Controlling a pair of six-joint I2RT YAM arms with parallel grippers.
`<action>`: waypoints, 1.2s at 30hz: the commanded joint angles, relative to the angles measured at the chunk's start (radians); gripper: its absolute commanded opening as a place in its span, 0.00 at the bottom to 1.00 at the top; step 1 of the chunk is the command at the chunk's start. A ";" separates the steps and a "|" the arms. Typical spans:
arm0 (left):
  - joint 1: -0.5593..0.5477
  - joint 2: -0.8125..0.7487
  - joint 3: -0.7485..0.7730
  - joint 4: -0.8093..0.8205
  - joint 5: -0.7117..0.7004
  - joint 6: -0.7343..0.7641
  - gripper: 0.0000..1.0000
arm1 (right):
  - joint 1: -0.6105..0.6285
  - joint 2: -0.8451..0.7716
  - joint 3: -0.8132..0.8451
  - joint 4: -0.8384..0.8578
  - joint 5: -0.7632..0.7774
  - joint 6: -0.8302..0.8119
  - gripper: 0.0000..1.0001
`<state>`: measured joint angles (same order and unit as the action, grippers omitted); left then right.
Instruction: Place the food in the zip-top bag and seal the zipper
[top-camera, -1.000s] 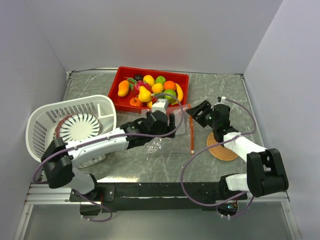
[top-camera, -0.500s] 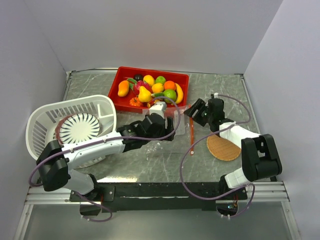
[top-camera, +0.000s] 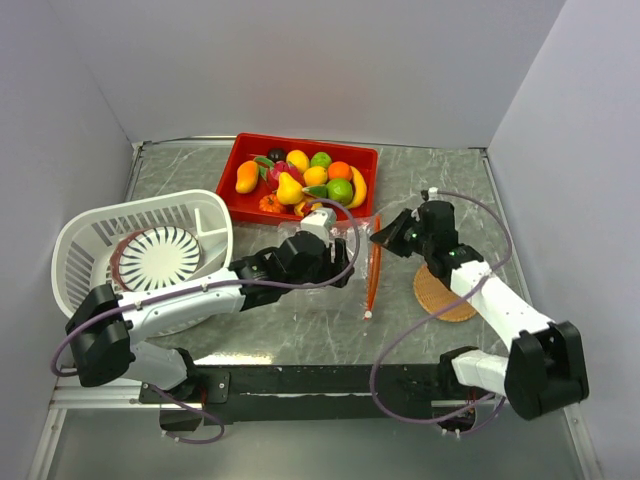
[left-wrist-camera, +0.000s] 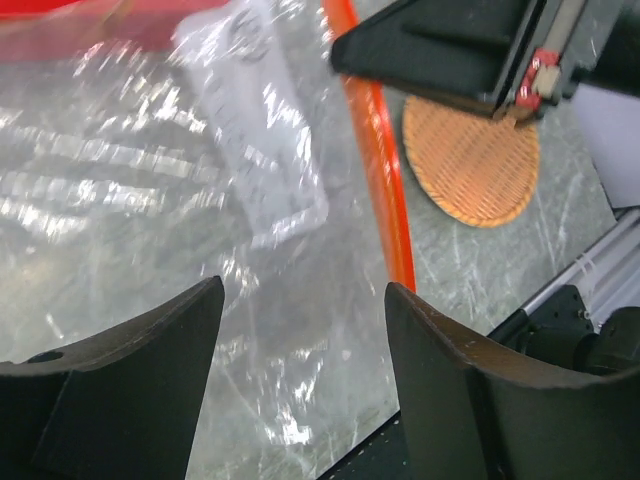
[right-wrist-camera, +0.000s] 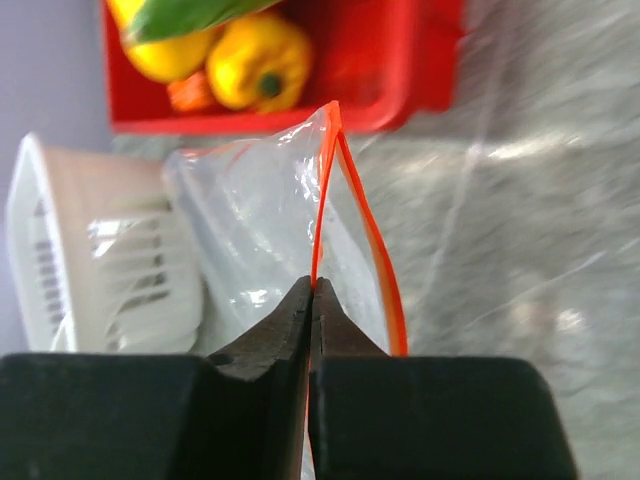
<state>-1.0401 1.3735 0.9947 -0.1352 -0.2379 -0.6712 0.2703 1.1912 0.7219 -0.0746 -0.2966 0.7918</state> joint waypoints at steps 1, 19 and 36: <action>-0.020 0.006 0.025 0.078 0.014 0.047 0.72 | 0.064 -0.093 0.031 -0.070 0.023 0.075 0.02; -0.110 0.110 0.191 -0.107 -0.287 0.065 0.72 | 0.237 -0.082 0.145 -0.146 0.157 0.147 0.00; -0.118 0.150 0.208 -0.132 -0.454 -0.011 0.12 | 0.260 -0.077 0.160 -0.119 0.163 0.120 0.16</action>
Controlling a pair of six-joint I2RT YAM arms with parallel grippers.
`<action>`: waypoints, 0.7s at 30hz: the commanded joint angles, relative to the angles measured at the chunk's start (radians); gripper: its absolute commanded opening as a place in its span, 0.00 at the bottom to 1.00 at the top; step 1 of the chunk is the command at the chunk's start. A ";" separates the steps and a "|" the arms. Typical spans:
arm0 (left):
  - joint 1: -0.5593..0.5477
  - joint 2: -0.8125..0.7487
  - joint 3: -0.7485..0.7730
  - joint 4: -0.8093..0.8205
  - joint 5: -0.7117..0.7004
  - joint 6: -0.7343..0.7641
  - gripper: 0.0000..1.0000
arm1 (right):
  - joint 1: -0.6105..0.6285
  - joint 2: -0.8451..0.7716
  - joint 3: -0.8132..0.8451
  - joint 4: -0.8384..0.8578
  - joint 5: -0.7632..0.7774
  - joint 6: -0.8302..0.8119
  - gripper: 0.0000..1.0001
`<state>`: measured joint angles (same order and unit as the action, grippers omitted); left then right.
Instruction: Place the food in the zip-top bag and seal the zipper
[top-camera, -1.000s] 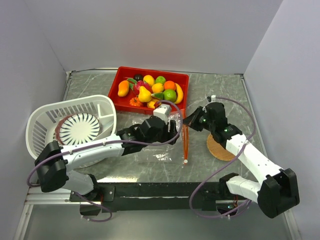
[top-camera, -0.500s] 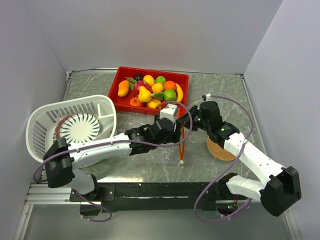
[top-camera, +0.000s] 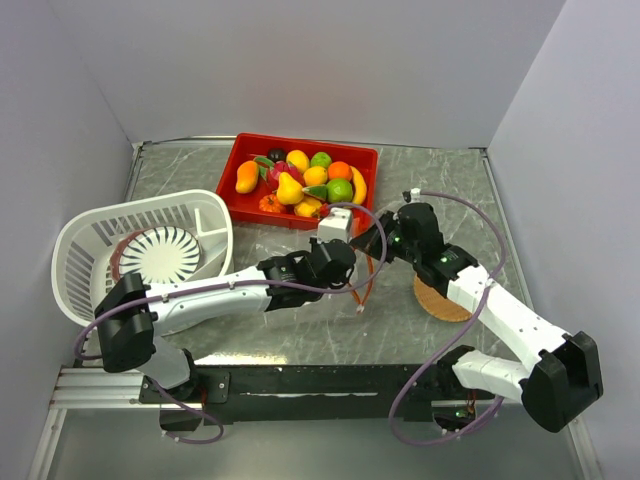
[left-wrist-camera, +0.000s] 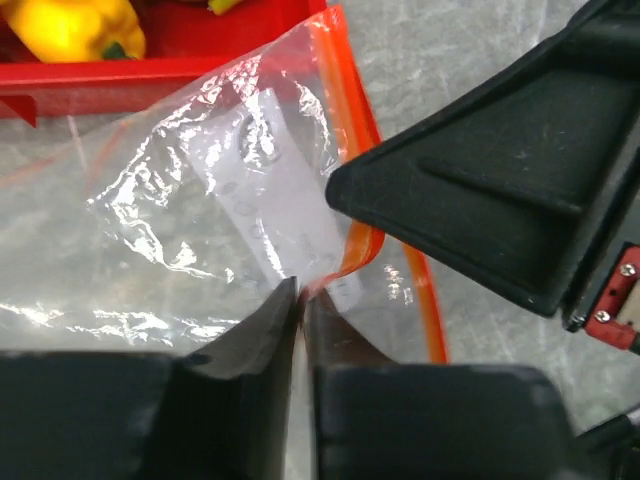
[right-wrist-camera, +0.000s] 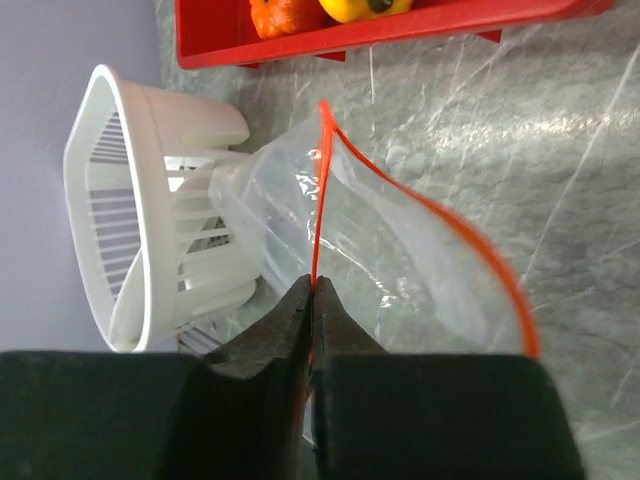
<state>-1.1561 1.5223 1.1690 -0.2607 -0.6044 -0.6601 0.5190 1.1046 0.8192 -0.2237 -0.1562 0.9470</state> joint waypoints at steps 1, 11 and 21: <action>-0.004 -0.008 0.029 -0.006 -0.089 -0.027 0.03 | 0.012 0.012 0.069 0.029 0.032 -0.065 0.31; 0.094 -0.140 -0.055 -0.115 -0.012 -0.173 0.01 | -0.007 0.037 0.256 -0.049 0.185 -0.266 0.78; 0.232 -0.309 -0.175 -0.172 0.046 -0.194 0.01 | -0.094 0.619 0.650 -0.040 0.200 -0.385 0.78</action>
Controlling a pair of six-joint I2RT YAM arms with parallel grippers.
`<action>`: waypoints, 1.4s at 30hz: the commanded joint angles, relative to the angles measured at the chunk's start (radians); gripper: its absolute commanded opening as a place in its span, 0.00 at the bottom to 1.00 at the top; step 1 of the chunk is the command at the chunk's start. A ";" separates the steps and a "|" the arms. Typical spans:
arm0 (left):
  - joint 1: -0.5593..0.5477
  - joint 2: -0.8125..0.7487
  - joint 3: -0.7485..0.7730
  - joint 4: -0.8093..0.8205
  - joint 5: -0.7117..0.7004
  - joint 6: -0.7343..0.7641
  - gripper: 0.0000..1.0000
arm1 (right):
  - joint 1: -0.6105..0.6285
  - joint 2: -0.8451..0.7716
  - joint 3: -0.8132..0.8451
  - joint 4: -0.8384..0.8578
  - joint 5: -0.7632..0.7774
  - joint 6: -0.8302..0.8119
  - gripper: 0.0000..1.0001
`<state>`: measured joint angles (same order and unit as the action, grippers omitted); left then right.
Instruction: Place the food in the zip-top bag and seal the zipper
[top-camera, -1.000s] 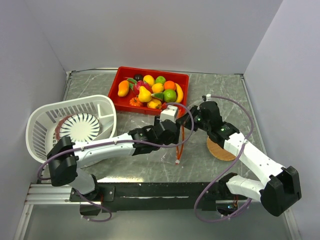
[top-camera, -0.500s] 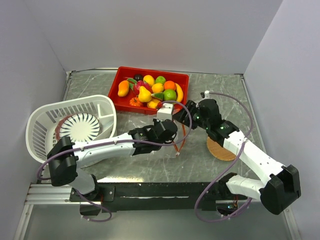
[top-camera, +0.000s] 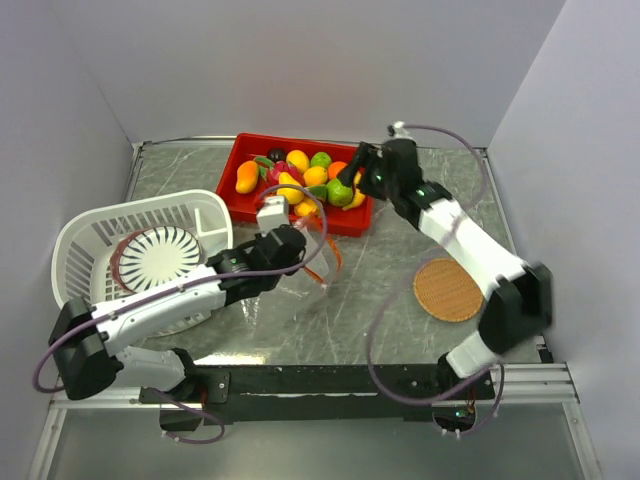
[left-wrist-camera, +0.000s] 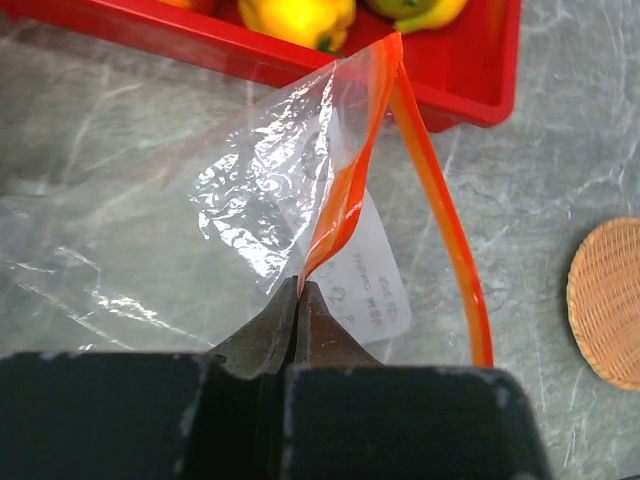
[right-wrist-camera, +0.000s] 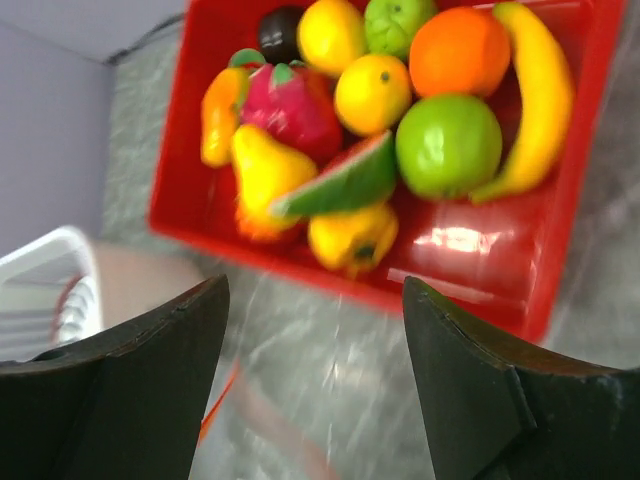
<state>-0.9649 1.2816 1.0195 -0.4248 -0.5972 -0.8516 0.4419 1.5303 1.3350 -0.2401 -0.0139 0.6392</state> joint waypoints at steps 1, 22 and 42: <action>0.045 -0.077 -0.022 -0.008 0.046 0.008 0.01 | -0.022 0.291 0.174 -0.036 0.068 -0.096 0.79; 0.092 -0.085 -0.009 0.040 0.115 0.062 0.01 | -0.045 0.770 0.630 -0.232 0.085 -0.217 0.85; 0.101 -0.048 0.013 0.073 0.134 0.069 0.01 | -0.043 0.472 0.518 -0.255 0.155 -0.202 0.25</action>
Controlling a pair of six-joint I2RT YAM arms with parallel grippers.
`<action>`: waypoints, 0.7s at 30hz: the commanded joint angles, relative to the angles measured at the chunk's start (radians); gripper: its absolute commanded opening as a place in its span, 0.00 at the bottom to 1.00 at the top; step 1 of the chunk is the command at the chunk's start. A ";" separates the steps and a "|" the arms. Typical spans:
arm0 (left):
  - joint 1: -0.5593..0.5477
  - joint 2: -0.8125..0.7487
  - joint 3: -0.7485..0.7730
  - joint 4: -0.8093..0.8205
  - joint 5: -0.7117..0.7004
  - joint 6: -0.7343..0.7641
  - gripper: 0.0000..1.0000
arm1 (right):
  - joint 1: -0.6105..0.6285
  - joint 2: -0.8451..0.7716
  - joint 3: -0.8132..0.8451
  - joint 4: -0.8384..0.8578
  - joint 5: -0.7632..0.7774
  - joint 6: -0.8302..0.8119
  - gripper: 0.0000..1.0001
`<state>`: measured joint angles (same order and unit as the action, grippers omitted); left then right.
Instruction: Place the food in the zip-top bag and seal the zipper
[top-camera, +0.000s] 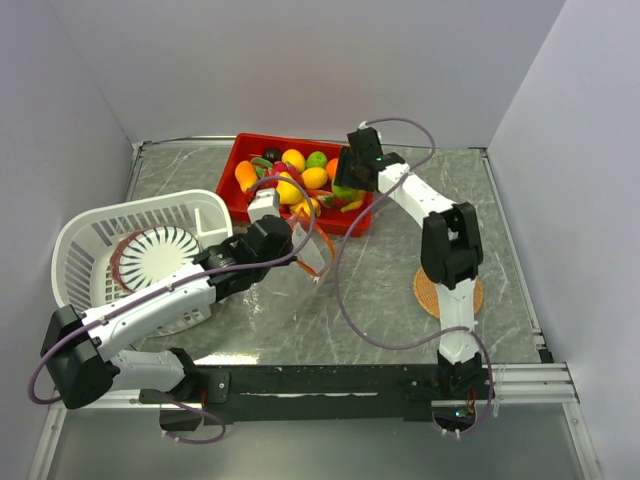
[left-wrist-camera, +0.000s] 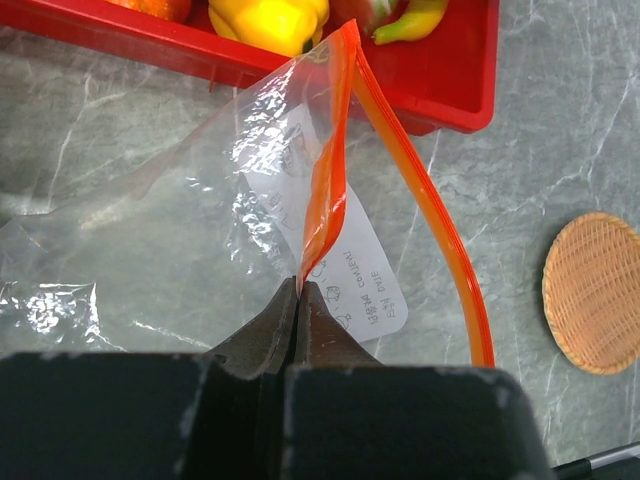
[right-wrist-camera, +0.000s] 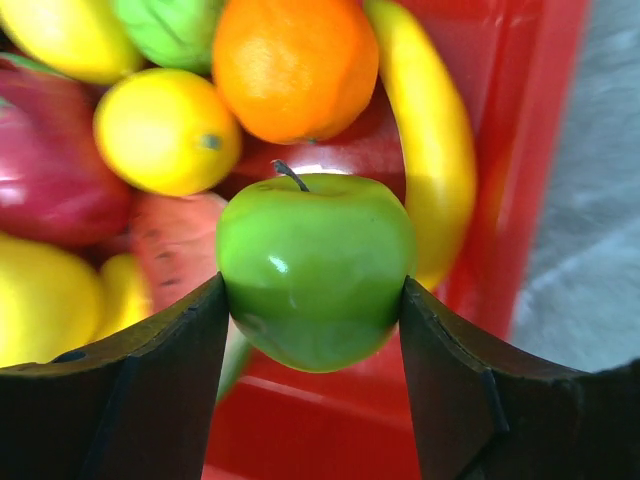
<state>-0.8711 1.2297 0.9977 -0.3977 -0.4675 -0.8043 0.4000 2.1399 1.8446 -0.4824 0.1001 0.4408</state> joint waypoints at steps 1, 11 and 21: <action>0.009 0.005 0.036 0.049 0.001 0.024 0.01 | 0.000 -0.153 -0.016 -0.015 0.043 -0.001 0.25; 0.043 0.073 0.073 0.105 0.036 0.039 0.01 | 0.023 -0.477 -0.246 0.007 -0.059 0.024 0.24; 0.057 0.113 0.111 0.160 0.079 0.051 0.01 | 0.174 -0.765 -0.591 0.166 -0.296 0.127 0.26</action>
<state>-0.8173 1.3388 1.0557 -0.2993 -0.4179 -0.7719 0.5312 1.4170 1.3350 -0.4252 -0.0799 0.5072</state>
